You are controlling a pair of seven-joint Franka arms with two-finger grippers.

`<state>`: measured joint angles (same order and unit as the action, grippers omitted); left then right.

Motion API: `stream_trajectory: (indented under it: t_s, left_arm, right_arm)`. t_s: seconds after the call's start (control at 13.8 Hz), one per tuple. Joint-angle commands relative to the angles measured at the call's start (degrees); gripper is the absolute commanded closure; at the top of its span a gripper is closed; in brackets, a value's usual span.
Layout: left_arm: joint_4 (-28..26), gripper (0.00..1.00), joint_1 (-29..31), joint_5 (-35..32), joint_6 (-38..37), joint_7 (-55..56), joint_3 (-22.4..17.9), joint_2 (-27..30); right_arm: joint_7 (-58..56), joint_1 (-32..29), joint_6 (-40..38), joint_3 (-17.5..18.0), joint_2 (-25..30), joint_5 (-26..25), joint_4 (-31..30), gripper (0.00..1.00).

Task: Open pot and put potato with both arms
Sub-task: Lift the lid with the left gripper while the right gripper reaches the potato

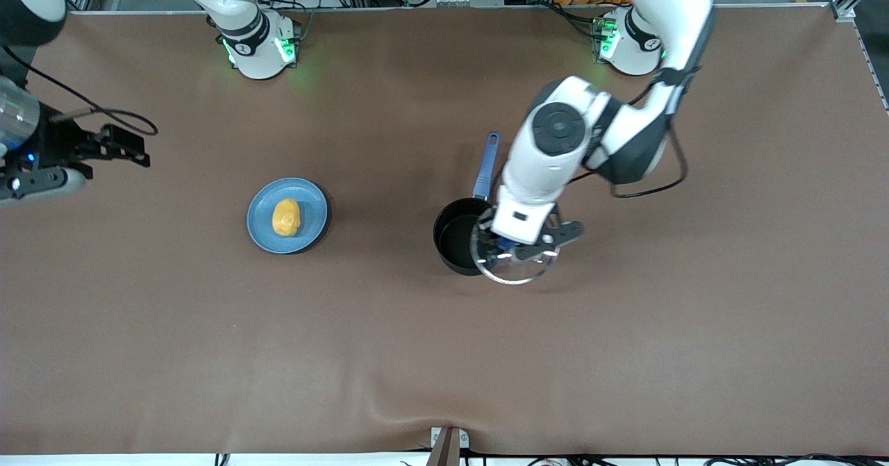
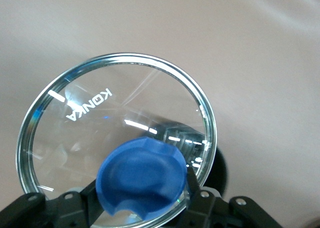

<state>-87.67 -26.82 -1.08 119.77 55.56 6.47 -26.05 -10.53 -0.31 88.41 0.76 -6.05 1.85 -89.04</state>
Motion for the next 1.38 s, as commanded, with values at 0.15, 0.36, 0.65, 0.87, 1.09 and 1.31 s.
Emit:
stream_trajectory:
  t_s: [0.15,0.36,0.65,0.87,1.09,1.31]
  left_arm:
    - [-21.71,0.51,13.34,5.63,2.48,-21.67,3.02,16.7]
    - [-28.59,0.51,17.93,6.44,5.74,-31.45,2.94,19.46]
    - [-33.78,0.5,25.65,6.96,12.92,-44.63,3.02,17.79]
    - [-34.76,0.5,26.64,7.58,19.34,-47.3,2.94,13.76]
    - [-34.85,0.5,26.55,7.58,27.69,-47.48,2.94,7.61]
    - [-34.85,0.5,26.46,7.5,31.14,-47.48,2.94,4.61]
  right_arm:
    - [-0.02,0.05,3.61,-0.14,-5.19,0.96,0.98,0.0]
    - [7.85,0.31,4.31,-0.14,-6.87,6.92,-2.43,0.0]
    - [13.34,3.21,12.8,0.03,-7.14,6.93,-11.63,0.0]
    - [13.52,3.82,22.04,0.04,-7.13,7.11,-19.74,0.0]
    - [15.62,5.84,30.64,0.21,-7.22,7.2,-26.6,0.0]
    - [19.32,9.27,41.73,0.21,-8.97,7.2,-32.23,0.0]
